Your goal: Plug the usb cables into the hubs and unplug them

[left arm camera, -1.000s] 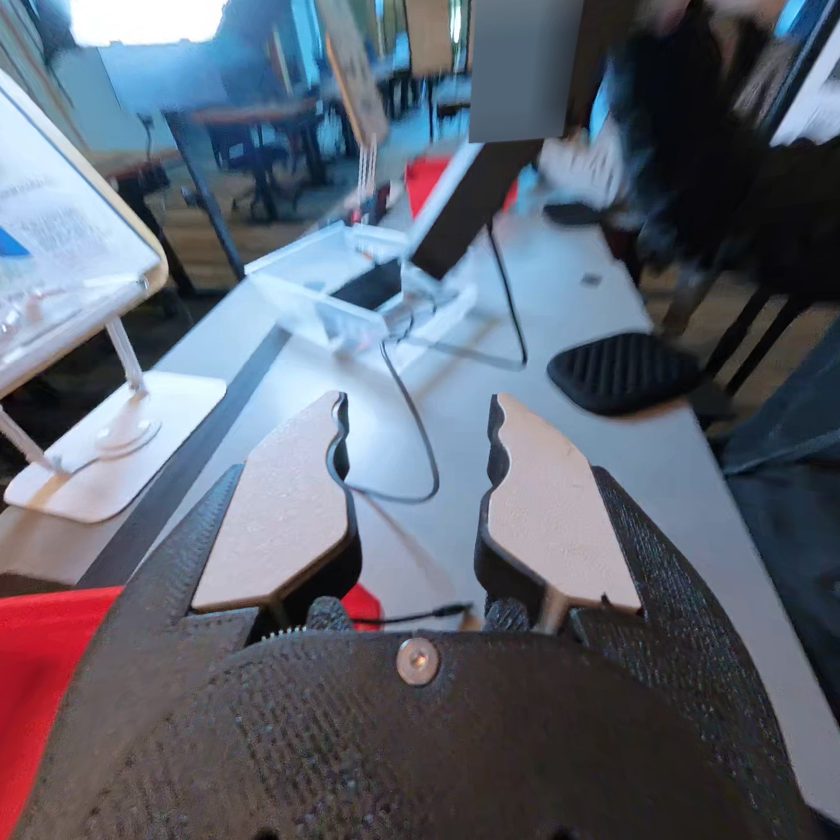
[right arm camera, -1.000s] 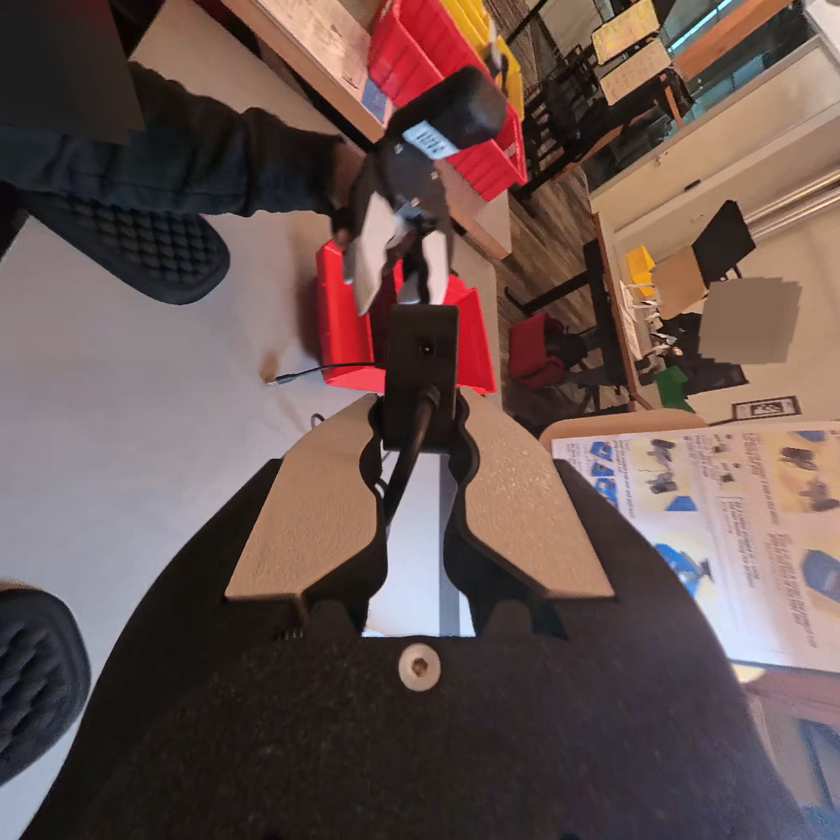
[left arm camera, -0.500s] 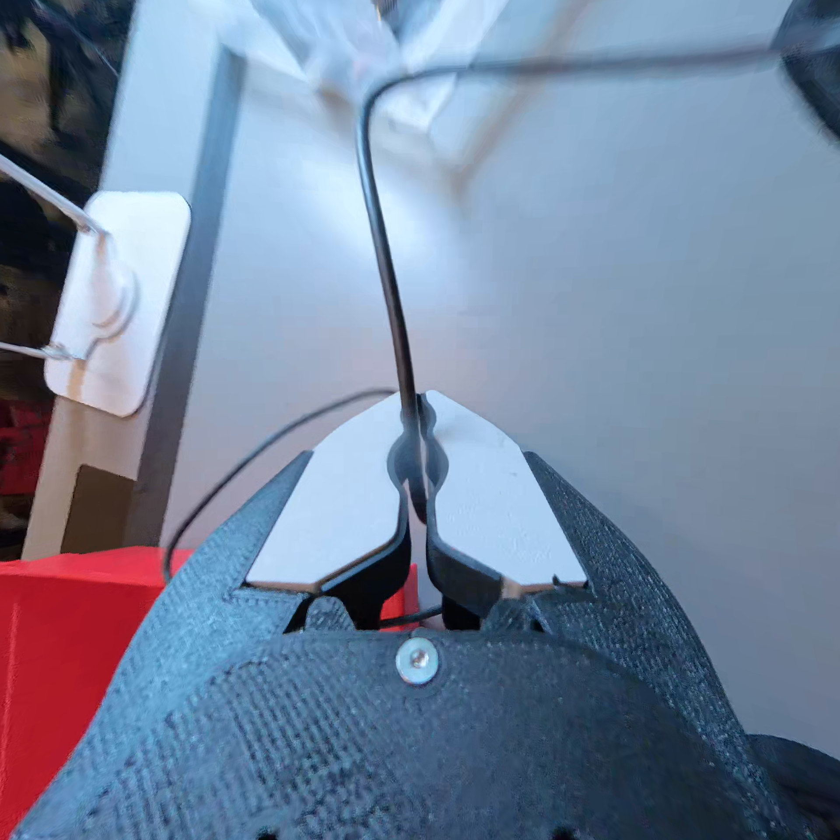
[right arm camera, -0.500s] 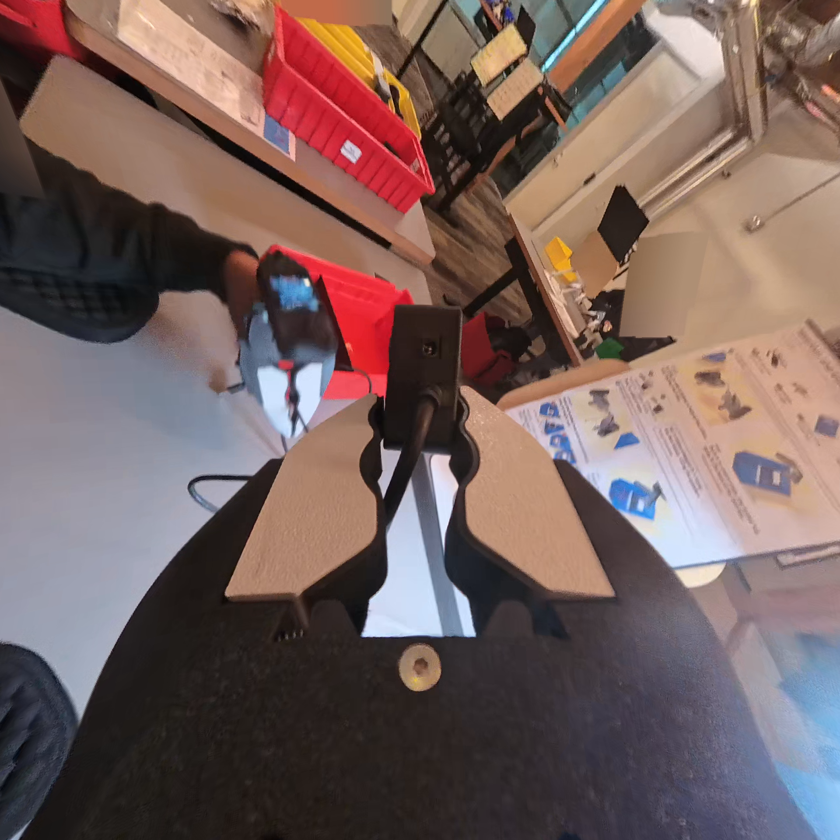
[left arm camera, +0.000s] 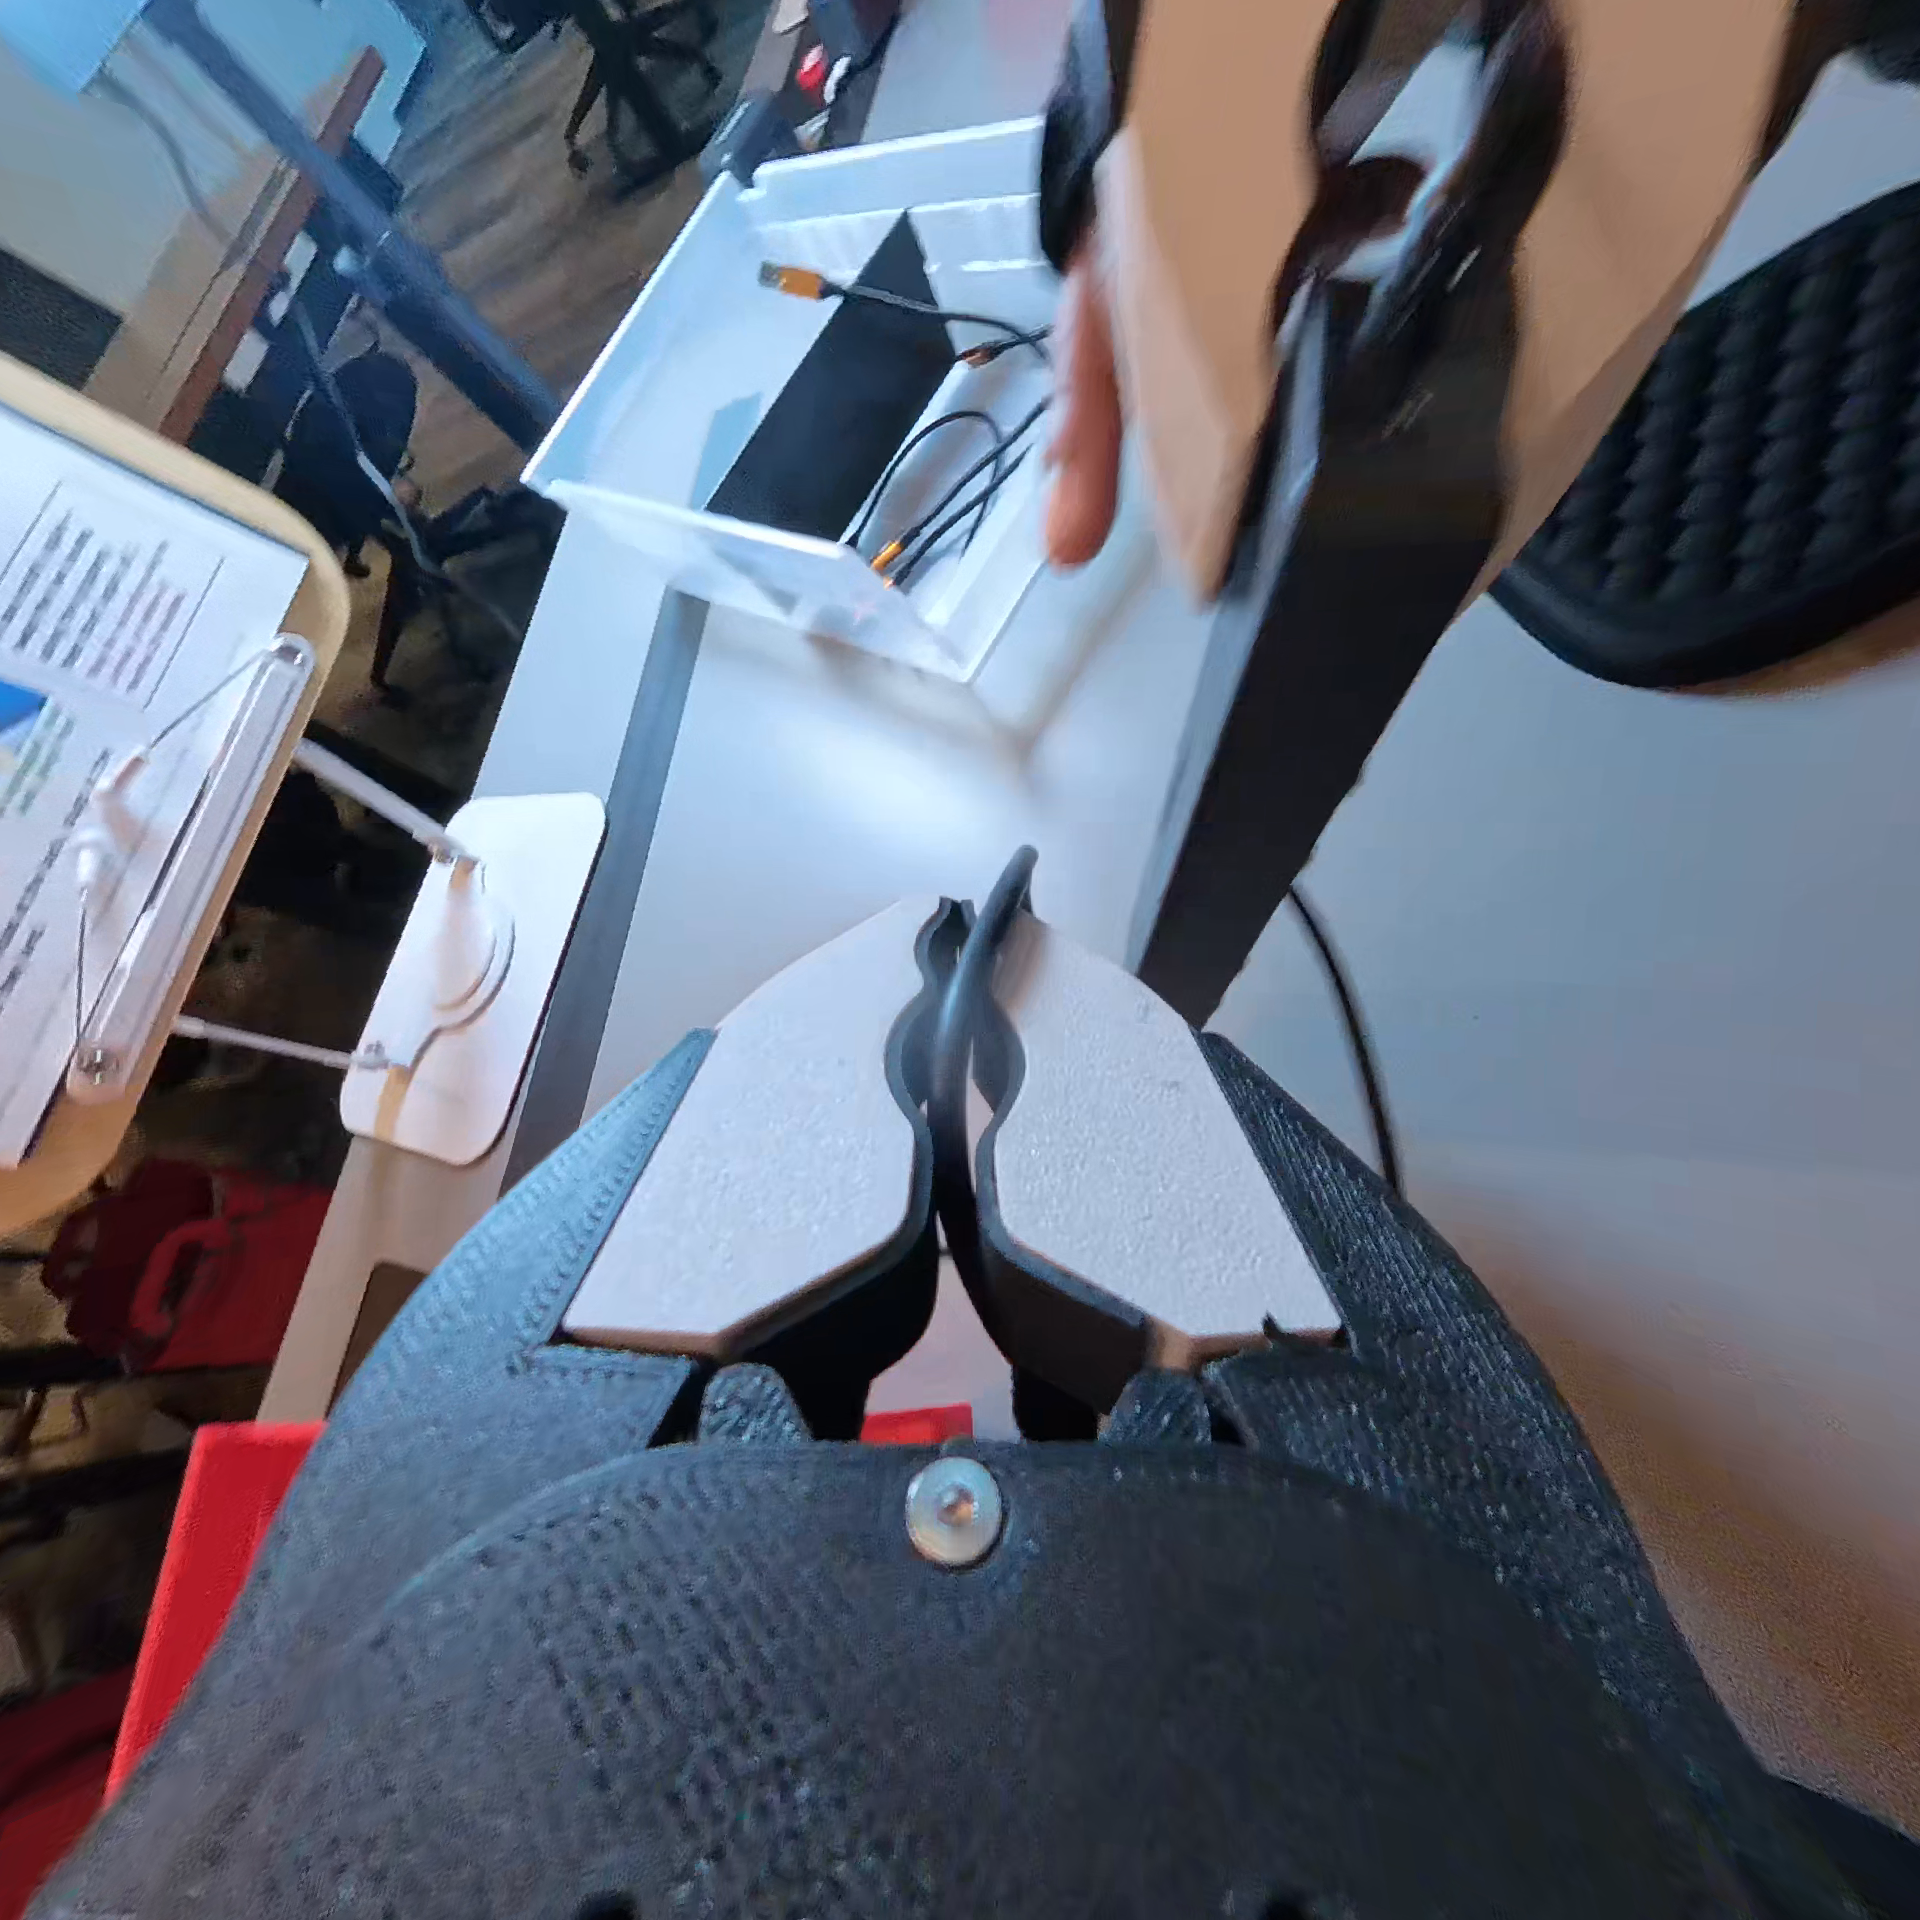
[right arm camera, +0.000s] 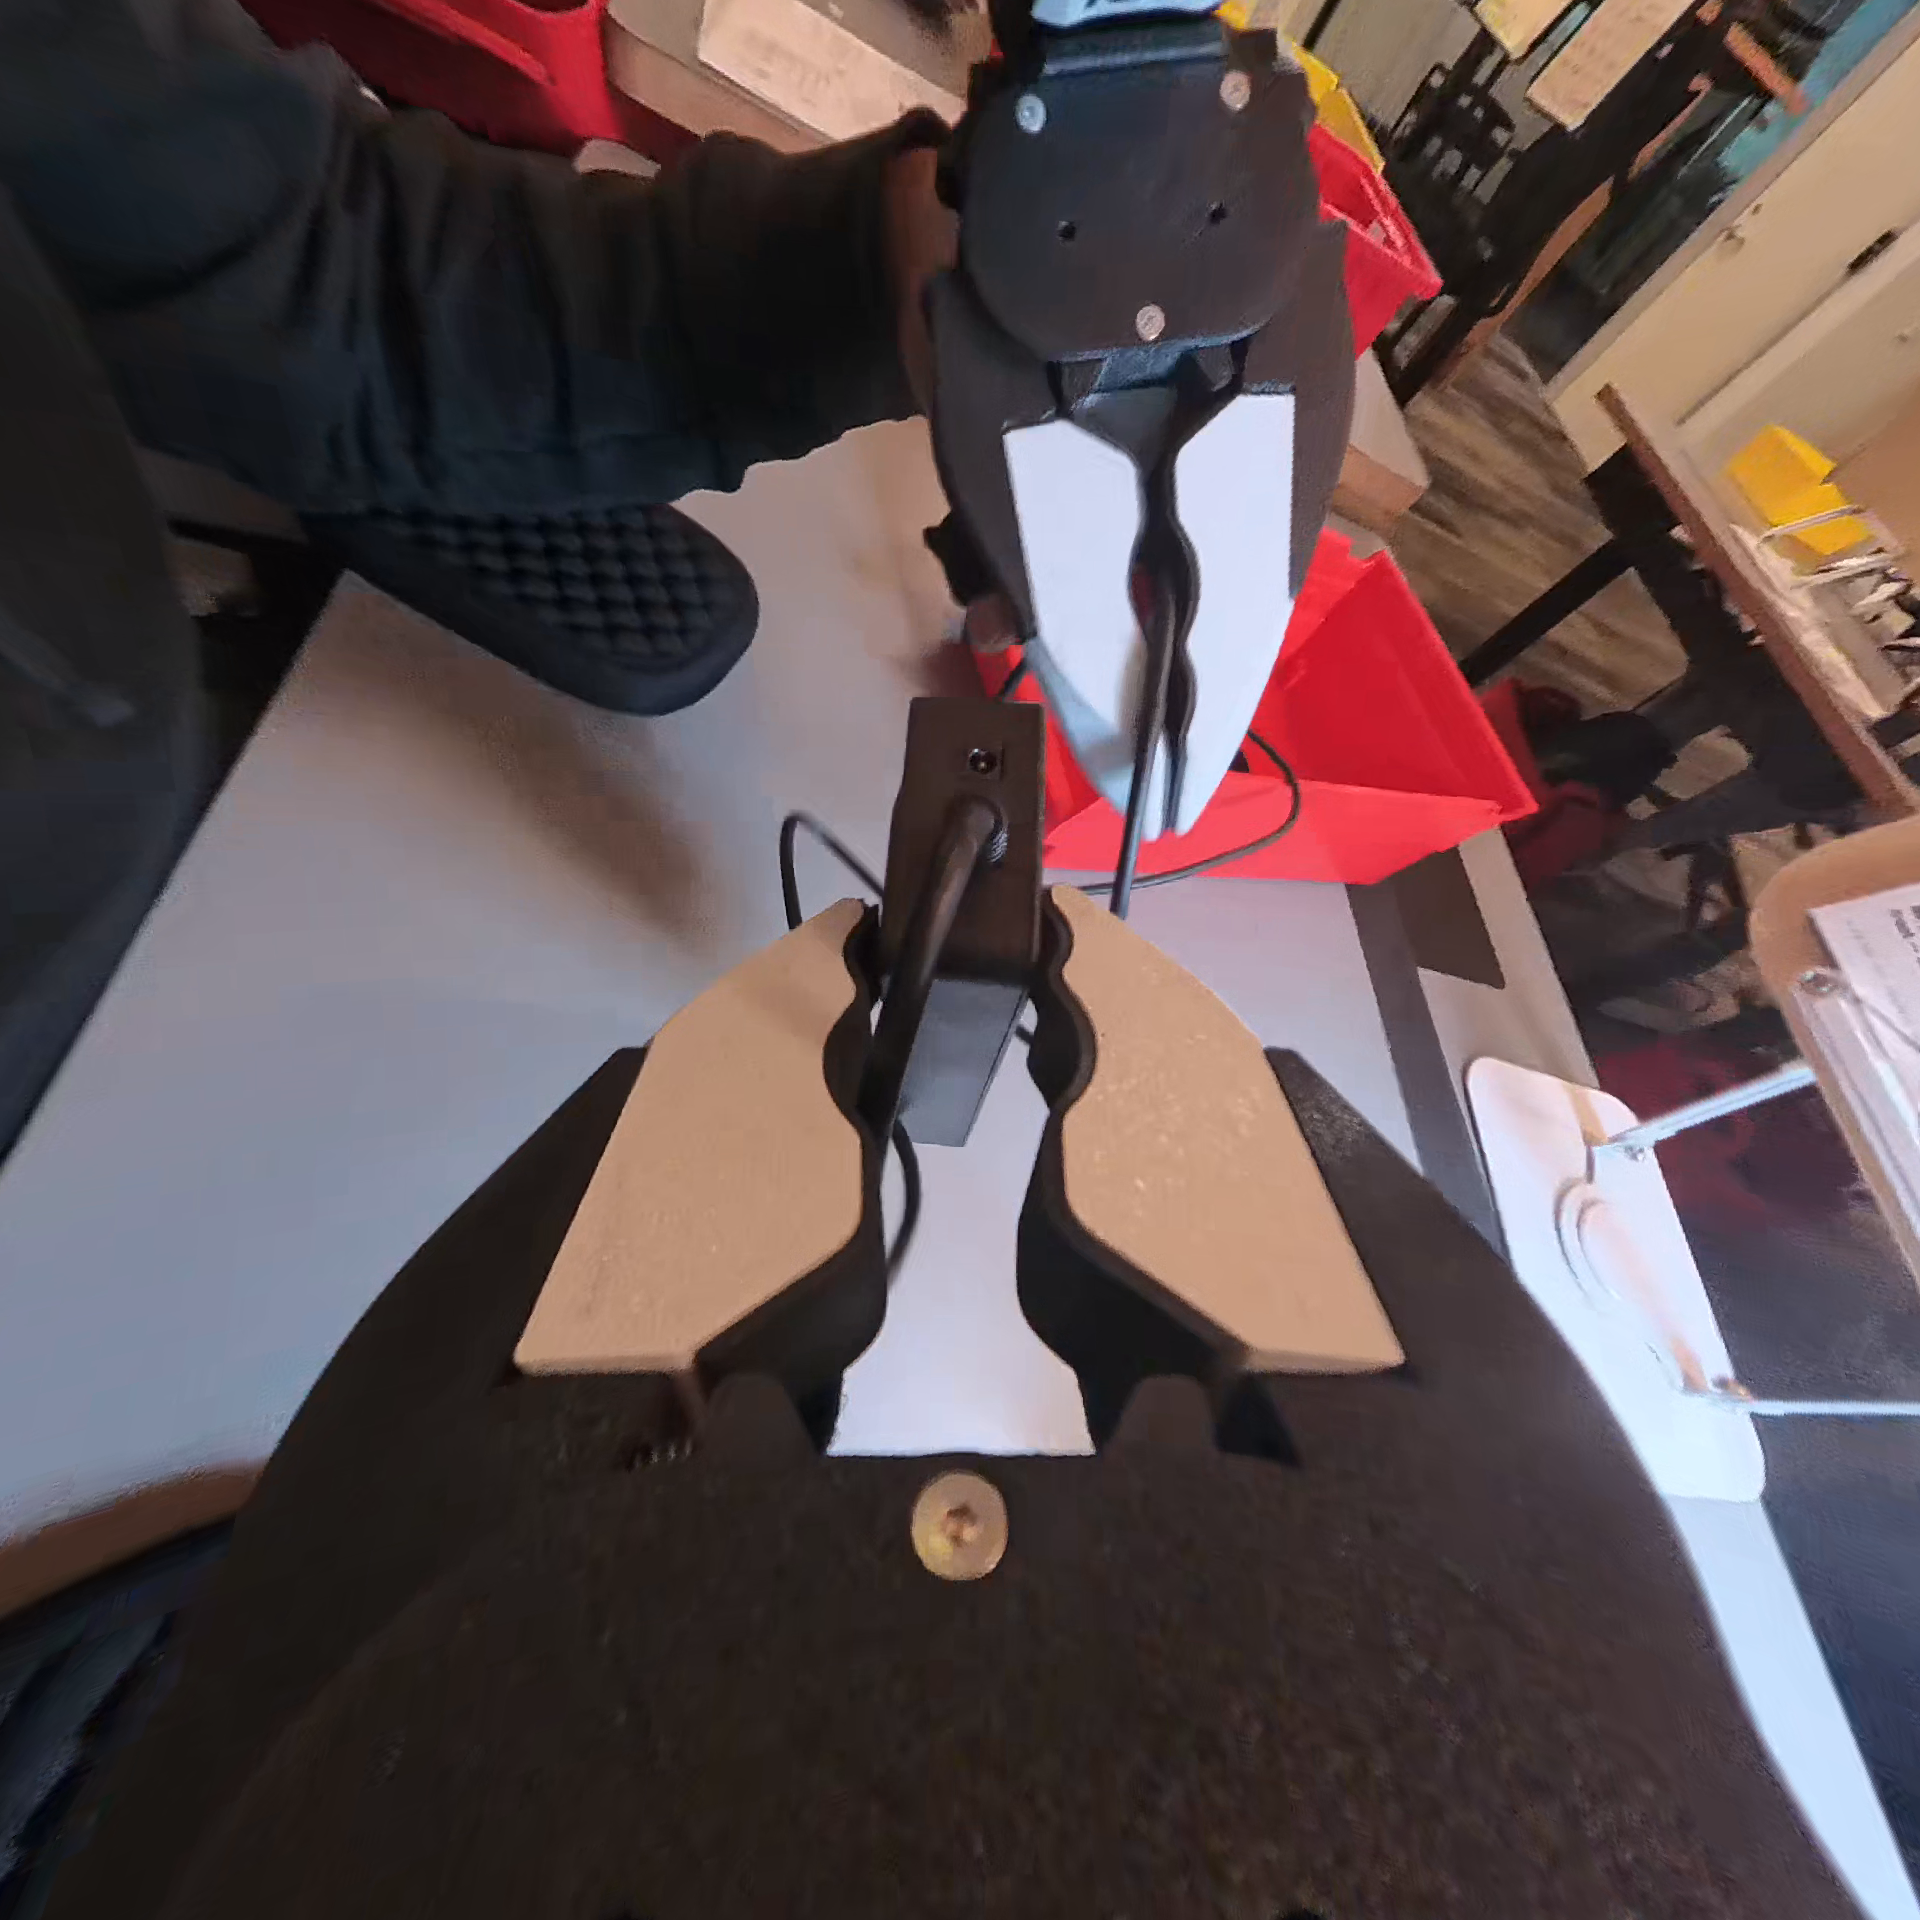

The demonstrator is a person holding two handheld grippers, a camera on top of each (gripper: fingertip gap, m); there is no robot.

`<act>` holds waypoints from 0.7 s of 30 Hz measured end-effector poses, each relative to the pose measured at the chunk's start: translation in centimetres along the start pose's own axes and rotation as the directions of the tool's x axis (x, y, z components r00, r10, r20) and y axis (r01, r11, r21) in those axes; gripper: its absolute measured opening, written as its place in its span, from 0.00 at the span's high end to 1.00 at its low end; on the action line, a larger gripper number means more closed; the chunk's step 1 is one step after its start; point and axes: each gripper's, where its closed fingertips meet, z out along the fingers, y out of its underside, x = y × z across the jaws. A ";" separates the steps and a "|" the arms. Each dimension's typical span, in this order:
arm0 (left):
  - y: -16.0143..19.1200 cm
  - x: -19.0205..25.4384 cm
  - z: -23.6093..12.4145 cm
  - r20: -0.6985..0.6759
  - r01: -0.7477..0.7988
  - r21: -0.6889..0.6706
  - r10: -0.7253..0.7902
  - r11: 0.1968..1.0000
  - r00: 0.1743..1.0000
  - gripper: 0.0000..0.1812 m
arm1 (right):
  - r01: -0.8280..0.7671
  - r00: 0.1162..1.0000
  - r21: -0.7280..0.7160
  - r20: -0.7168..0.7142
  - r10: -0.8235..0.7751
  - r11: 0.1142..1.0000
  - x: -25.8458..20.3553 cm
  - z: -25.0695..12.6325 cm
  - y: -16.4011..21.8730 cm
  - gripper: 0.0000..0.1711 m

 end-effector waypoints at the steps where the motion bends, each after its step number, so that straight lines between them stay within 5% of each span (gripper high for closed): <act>1: -0.4 0.5 0.2 -0.008 -0.020 0.006 0.020 1.000 1.000 1.00 | 0.012 1.000 0.004 -0.013 -0.012 1.000 0.0 0.8 0.1 0.85; 9: -2.1 3.9 -0.4 -0.147 -0.086 0.073 0.096 0.994 0.984 1.00 | 0.045 0.995 -0.016 -0.092 -0.047 0.999 0.2 3.9 0.6 0.72; 12: -2.4 5.1 -0.7 -0.207 -0.106 0.081 0.120 0.991 0.971 1.00 | 0.008 0.999 0.015 -0.054 -0.007 1.000 -0.3 4.3 0.7 0.75; 13: -2.3 5.4 -0.8 -0.219 -0.098 0.078 0.113 0.992 0.969 1.00 | 0.011 0.999 0.019 -0.054 -0.010 1.000 -0.3 4.2 0.7 0.84; 16: -2.2 5.7 -1.1 -0.249 -0.089 0.089 0.108 0.992 0.963 1.00 | 0.014 0.999 0.004 -0.033 -0.014 1.000 -0.7 4.2 0.7 0.85; 21: -3.9 3.5 -4.7 -0.244 0.040 0.237 0.019 0.971 0.970 0.77 | 0.068 0.996 -0.037 -0.064 -0.070 0.997 0.7 2.4 -0.3 0.85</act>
